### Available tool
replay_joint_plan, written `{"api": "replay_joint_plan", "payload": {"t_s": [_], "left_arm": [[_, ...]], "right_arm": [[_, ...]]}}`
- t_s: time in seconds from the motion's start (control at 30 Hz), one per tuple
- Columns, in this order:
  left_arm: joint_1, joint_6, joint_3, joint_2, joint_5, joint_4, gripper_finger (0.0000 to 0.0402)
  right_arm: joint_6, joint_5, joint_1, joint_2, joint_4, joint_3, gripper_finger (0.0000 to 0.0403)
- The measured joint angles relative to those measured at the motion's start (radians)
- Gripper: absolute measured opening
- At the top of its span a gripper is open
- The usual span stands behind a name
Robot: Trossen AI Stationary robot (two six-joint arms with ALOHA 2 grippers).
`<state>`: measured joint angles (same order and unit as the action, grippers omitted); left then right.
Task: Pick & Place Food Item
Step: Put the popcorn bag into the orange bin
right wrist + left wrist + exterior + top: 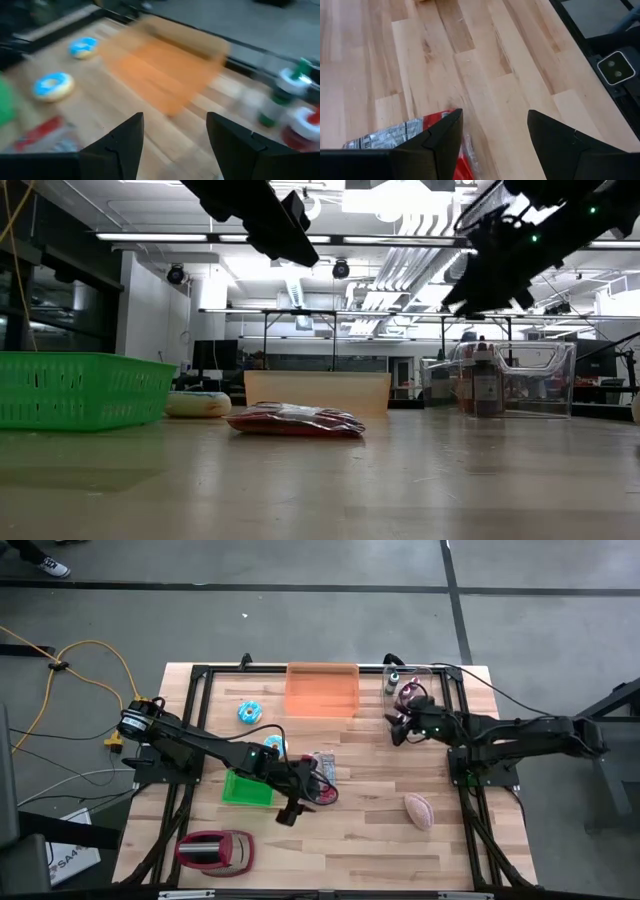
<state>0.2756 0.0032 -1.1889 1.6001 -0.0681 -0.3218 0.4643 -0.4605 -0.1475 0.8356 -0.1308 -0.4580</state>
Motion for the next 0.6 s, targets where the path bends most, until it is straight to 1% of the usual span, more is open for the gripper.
{"api": "replay_joint_plan", "payload": {"t_s": [0.17, 0.27, 0.43, 0.6], "left_arm": [[-0.001, -0.001, 0.0, 0.0, 0.023, 0.0, 0.0215], [0.0, -0.013, 0.0, 0.0, 0.022, -0.001, 0.0215], [0.0, -0.128, 0.0, 0.0, 0.022, -0.01, 0.0215], [-0.001, -0.232, 0.0, 0.0, 0.022, -0.011, 0.0215]], "right_arm": [[-0.061, 0.053, 0.064, 0.0, 0.115, 0.0, 0.0204], [-0.07, 0.094, 0.108, 0.002, 0.14, 0.0, 0.0204], [0.027, 0.154, 0.18, 0.027, 0.144, 0.0, 0.0204], [0.086, 0.157, 0.244, 0.085, 0.144, 0.0, 0.0204]]}}
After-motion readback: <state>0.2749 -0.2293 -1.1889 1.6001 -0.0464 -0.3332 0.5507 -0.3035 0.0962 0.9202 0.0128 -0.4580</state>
